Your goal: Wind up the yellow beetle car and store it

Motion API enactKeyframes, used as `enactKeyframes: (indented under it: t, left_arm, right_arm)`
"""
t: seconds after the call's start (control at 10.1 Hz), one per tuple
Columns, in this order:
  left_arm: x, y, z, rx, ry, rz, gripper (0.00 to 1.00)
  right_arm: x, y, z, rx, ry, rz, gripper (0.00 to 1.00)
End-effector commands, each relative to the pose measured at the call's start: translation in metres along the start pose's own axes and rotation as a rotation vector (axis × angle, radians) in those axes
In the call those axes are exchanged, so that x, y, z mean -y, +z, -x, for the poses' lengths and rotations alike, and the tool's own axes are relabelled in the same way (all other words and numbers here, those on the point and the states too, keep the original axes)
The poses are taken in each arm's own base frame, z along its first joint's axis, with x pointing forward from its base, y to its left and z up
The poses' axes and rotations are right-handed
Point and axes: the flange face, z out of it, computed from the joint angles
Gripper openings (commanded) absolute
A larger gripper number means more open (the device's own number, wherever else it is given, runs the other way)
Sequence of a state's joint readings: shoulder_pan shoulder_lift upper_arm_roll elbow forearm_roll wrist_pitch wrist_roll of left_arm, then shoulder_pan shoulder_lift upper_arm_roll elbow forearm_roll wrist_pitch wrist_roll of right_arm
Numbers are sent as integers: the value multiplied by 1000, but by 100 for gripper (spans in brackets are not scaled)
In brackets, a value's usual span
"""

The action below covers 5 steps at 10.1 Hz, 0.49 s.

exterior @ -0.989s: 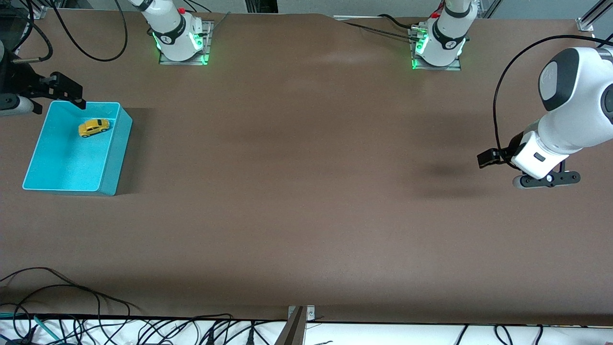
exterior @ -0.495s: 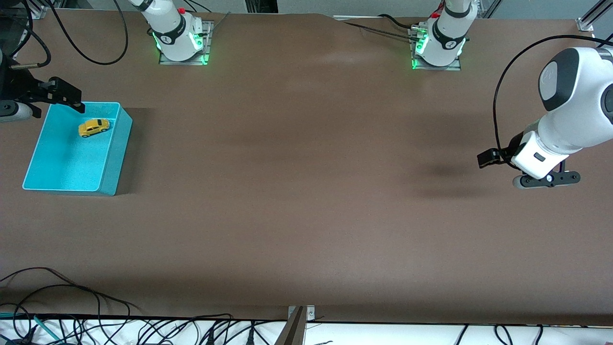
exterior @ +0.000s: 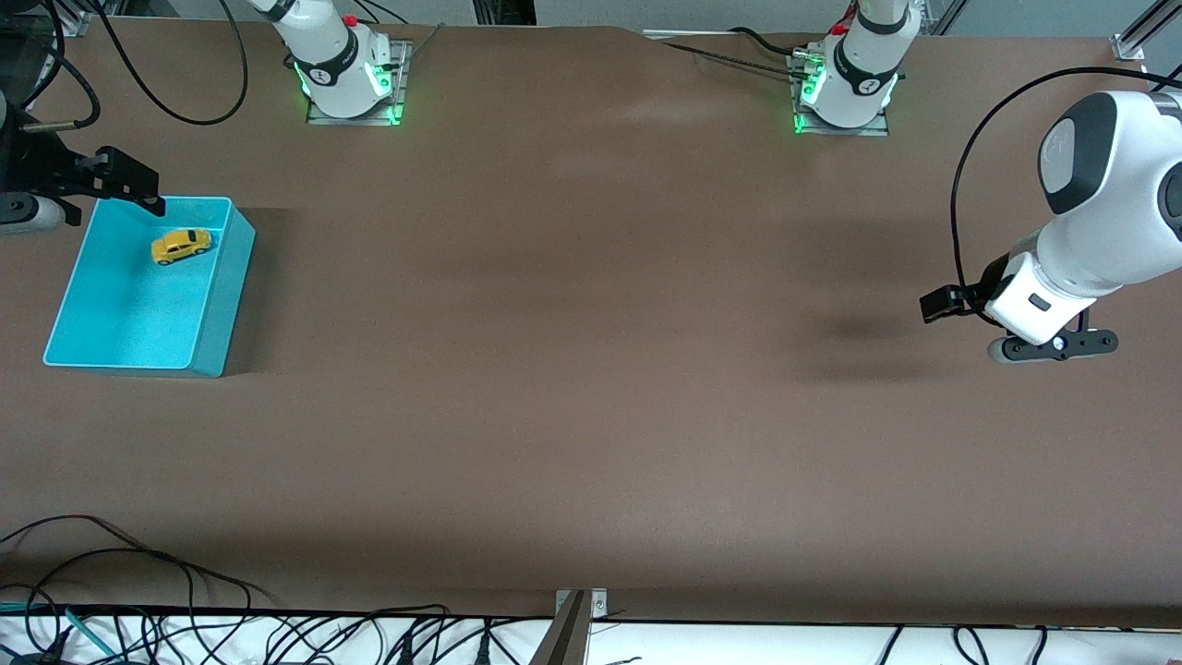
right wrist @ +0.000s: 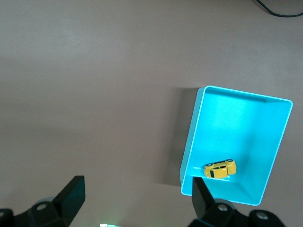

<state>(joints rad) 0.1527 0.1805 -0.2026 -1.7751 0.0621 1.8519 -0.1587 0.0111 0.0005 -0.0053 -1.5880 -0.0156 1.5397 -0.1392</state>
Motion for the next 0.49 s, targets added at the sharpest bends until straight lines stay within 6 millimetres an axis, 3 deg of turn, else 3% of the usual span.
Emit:
enactKeyframes:
  t: [0.0,0.4]
  left_arm:
    - [3,-4,1,11,50,32,100]
    - [2,-2,2,14,64,37,100]
  right_arm:
    - [-2,-10,3,1,-11,-4,100]
    - [-2,-8,1,3,-14,-4,100]
